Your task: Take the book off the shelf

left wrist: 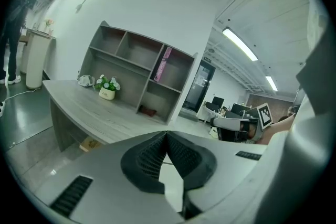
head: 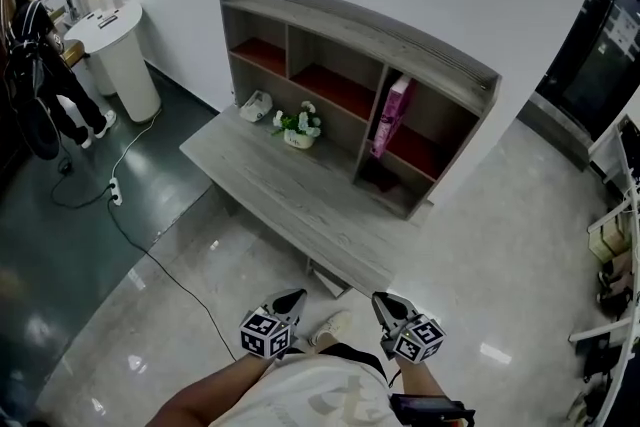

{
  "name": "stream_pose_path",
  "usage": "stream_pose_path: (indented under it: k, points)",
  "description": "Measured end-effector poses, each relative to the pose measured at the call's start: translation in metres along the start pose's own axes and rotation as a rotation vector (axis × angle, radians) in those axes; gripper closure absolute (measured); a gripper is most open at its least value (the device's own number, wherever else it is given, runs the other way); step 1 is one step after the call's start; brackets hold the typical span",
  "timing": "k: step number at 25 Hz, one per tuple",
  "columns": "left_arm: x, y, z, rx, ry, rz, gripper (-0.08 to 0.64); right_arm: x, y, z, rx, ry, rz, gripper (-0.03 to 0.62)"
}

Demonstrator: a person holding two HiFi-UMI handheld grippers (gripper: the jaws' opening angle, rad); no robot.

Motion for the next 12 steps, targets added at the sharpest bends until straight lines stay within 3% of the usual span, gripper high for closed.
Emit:
stream_pose_path:
  k: [12]
  points:
    - [0.005,-0.008,-0.009,-0.002,-0.009,-0.013,0.558,-0.010,-0.014,-0.009,-0.002,0.015,-0.050,0.588]
Point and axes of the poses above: the fingertips, and each gripper's own axes: y forward along the fingers, x to its right, z out of its top, the point moved 8 cm from there along -y, backward along the fingers, and after that the axes turned 3 degrees about -z, right-handed, at the moved point
